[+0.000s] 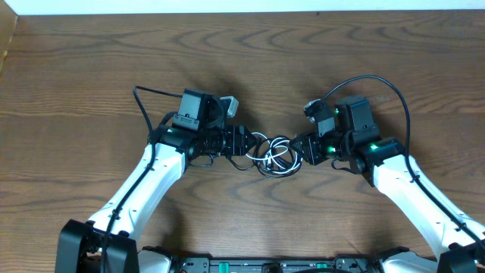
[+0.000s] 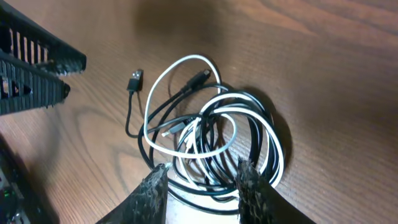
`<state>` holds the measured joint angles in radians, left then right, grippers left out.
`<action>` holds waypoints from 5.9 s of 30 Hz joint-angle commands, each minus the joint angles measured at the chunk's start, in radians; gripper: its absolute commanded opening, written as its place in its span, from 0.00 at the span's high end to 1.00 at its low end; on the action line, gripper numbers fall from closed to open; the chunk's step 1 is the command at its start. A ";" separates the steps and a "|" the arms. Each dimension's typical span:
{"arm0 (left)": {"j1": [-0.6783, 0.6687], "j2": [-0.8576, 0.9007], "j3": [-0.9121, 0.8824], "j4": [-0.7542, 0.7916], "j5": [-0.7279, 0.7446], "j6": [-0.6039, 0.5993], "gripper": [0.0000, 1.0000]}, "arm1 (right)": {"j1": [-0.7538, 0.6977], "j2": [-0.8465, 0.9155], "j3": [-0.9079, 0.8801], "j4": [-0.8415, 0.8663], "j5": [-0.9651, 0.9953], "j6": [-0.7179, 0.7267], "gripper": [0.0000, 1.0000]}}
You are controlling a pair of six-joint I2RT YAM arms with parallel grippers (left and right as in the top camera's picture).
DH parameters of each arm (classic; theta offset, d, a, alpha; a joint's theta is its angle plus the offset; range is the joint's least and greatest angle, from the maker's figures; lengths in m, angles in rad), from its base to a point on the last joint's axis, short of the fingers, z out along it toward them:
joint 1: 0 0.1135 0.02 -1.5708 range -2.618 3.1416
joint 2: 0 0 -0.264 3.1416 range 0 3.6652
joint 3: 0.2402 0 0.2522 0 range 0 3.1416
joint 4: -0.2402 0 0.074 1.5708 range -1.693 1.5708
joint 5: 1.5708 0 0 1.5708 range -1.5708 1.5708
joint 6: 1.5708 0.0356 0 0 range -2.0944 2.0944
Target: Untangle cables
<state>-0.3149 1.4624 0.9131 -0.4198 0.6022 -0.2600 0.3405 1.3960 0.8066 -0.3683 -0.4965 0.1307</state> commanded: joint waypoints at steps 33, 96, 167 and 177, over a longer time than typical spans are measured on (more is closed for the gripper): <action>-0.198 0.222 -0.014 0.341 -0.264 -0.072 0.44 | 0.005 -0.003 0.003 -0.213 0.449 0.351 0.65; -0.399 0.356 0.002 0.328 -0.304 -0.116 0.76 | 0.005 -0.003 0.003 -0.216 0.448 0.351 0.65; -0.257 0.080 0.005 0.200 0.228 0.005 0.93 | 0.005 -0.003 -0.003 -0.218 0.087 -0.357 0.55; -0.257 0.080 0.006 0.201 0.212 0.036 0.93 | 0.005 -0.003 -0.003 -0.221 0.088 -0.356 0.99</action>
<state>-0.5766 1.5665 0.9123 -0.2203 0.7990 -0.2634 0.3408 1.3960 0.8066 -0.5880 -0.4076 -0.2207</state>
